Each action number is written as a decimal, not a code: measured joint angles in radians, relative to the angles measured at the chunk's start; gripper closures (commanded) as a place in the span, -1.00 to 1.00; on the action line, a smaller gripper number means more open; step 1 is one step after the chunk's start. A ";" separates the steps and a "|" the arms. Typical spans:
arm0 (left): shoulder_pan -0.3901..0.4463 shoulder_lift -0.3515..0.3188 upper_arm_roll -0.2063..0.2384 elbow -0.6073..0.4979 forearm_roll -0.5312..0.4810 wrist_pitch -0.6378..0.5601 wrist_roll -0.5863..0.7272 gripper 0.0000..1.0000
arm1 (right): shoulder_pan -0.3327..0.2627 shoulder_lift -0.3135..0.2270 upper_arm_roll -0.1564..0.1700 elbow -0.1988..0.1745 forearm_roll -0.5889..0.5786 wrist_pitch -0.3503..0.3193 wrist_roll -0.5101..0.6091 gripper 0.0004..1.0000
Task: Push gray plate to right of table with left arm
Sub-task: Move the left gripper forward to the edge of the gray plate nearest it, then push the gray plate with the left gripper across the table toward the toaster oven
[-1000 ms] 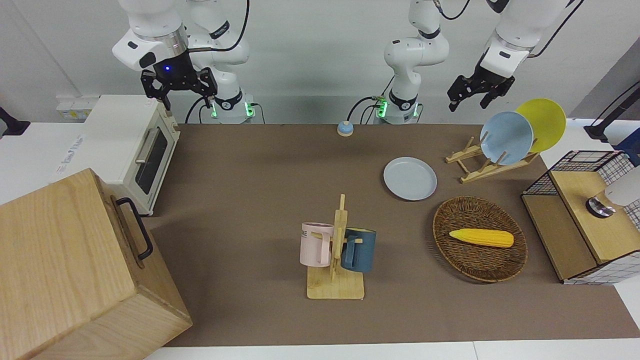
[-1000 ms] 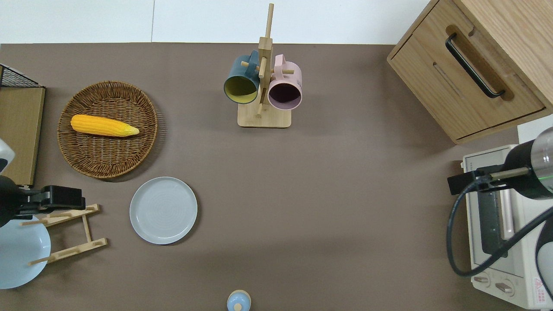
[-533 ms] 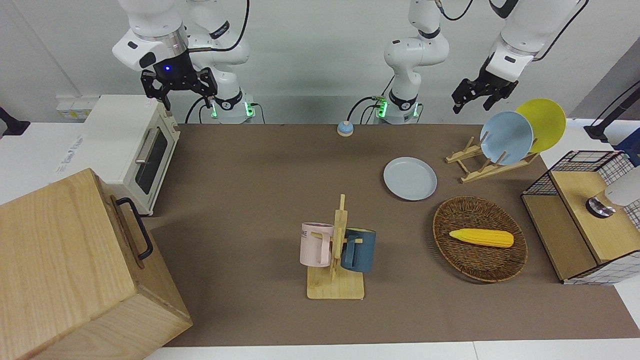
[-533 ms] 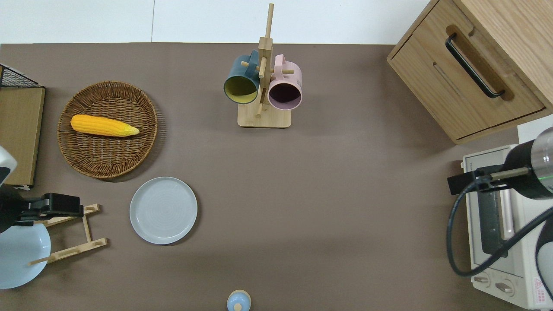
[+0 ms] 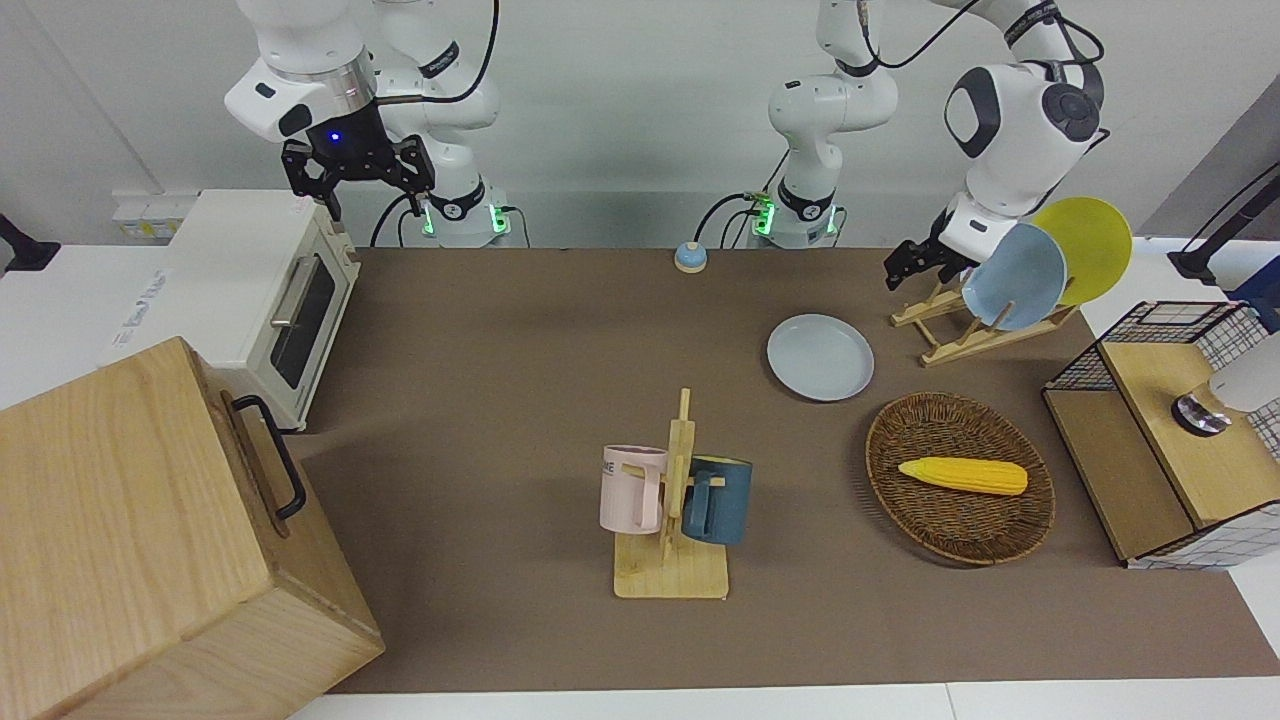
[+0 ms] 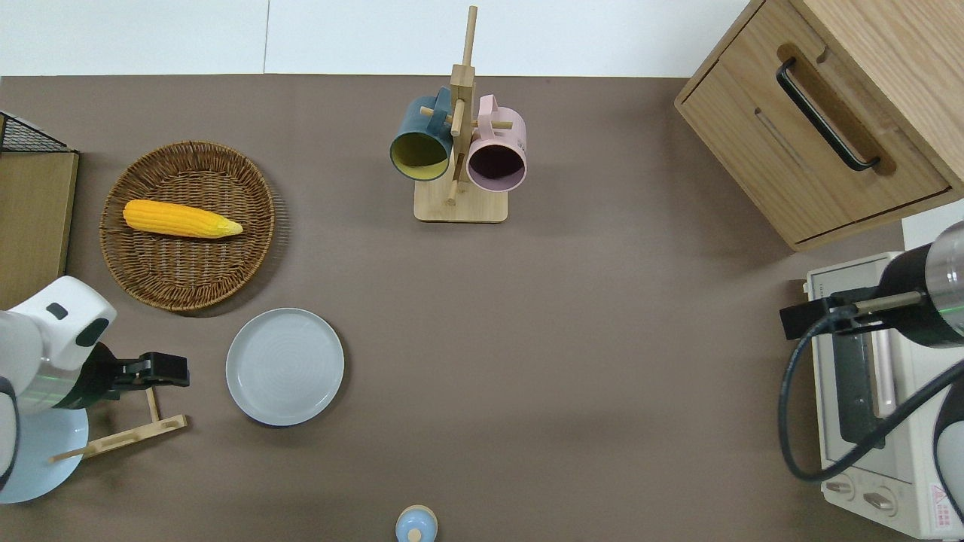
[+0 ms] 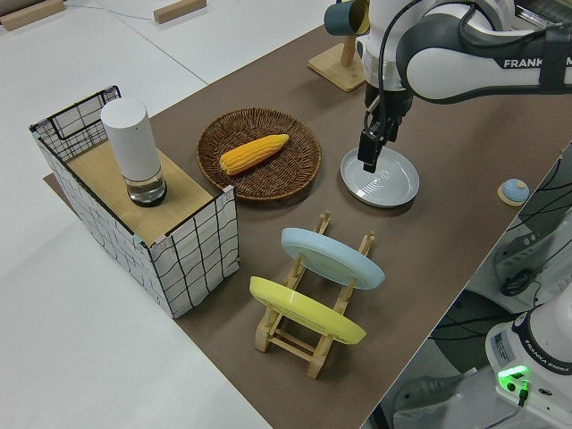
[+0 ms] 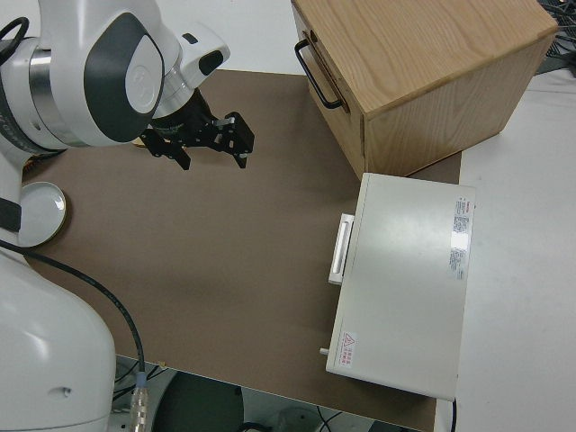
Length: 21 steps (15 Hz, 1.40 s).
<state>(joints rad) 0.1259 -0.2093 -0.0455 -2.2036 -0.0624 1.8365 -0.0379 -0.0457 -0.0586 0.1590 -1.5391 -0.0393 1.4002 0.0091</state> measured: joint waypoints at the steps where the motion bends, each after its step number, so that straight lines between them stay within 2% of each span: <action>1: 0.000 0.000 -0.001 -0.036 0.000 0.039 0.000 -0.98 | 0.000 0.000 0.000 0.000 0.000 0.000 0.000 -0.99; 7: -0.001 0.006 -0.004 -0.218 0.000 0.246 0.002 -0.92 | 0.000 0.000 0.000 0.000 0.000 0.000 0.000 -0.99; 12: -0.003 0.079 -0.011 -0.296 0.000 0.404 0.003 -0.67 | 0.000 0.000 0.000 0.000 0.000 0.000 0.000 -0.99; 15: -0.015 0.117 -0.022 -0.298 -0.020 0.431 0.003 -0.10 | 0.000 0.000 0.000 0.000 0.000 0.000 0.000 -0.99; 17: -0.027 0.125 -0.027 -0.298 -0.030 0.436 0.002 0.46 | 0.000 0.000 0.000 0.000 0.000 0.000 0.000 -0.99; 19: -0.031 0.131 -0.027 -0.298 -0.050 0.447 0.002 0.88 | 0.000 0.000 0.000 0.000 0.000 0.000 0.000 -0.99; 20: -0.032 0.135 -0.027 -0.298 -0.058 0.450 0.002 1.00 | 0.000 0.000 0.000 0.000 0.000 0.000 0.000 -0.99; 21: -0.035 0.138 -0.027 -0.298 -0.062 0.452 0.002 1.00 | 0.000 0.000 0.000 0.000 0.000 0.000 0.000 -0.99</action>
<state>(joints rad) 0.0911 -0.0711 -0.0725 -2.5017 -0.1242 2.2882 -0.0359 -0.0457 -0.0586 0.1590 -1.5391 -0.0393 1.4002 0.0091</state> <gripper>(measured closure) 0.612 0.004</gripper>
